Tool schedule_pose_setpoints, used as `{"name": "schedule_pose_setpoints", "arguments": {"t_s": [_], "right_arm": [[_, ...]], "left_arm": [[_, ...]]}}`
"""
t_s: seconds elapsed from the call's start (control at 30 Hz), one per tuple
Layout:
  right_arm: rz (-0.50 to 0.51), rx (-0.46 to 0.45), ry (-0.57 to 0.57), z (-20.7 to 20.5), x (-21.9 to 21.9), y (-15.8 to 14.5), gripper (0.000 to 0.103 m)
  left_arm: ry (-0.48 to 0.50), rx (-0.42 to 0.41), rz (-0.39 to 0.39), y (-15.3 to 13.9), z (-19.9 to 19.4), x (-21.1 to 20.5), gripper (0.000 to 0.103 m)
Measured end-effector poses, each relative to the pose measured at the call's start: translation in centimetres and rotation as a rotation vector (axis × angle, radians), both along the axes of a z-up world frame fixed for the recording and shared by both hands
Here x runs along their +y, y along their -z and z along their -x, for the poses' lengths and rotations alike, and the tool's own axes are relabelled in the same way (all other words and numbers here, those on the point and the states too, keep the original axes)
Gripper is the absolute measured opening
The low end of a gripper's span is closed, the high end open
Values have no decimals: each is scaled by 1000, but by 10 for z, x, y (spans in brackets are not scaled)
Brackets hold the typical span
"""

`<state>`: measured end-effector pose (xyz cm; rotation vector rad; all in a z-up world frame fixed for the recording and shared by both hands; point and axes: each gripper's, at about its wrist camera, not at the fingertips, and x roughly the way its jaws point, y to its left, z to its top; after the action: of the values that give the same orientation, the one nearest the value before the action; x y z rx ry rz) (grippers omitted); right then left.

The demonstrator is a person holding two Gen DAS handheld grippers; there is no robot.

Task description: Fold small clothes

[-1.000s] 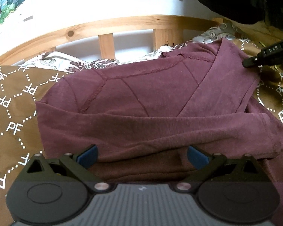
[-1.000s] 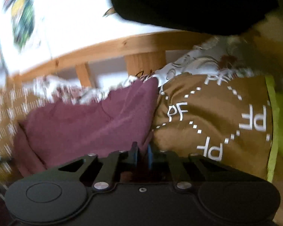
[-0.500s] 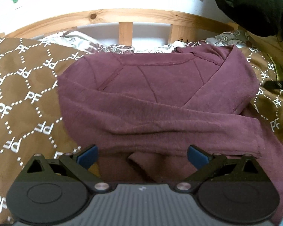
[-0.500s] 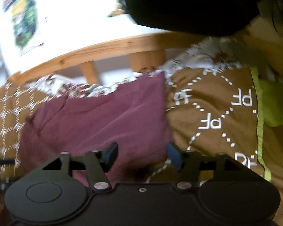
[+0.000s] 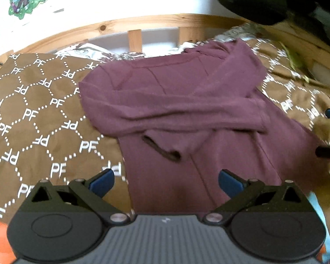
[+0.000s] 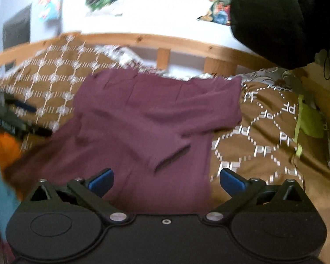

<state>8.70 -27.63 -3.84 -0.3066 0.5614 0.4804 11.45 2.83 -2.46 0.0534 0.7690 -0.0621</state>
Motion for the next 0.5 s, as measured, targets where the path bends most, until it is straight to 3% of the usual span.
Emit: {"name": "schedule_pose_setpoints", "arguments": {"t_s": [0.27,0.5], "right_arm": [[314,-39,-89,60,14,41,102],[332,-20,-73,63,8,69,102]], "left_arm": [[30,48,27,10,31,-4,102],[66,71,34,16,38,-10,102]]}}
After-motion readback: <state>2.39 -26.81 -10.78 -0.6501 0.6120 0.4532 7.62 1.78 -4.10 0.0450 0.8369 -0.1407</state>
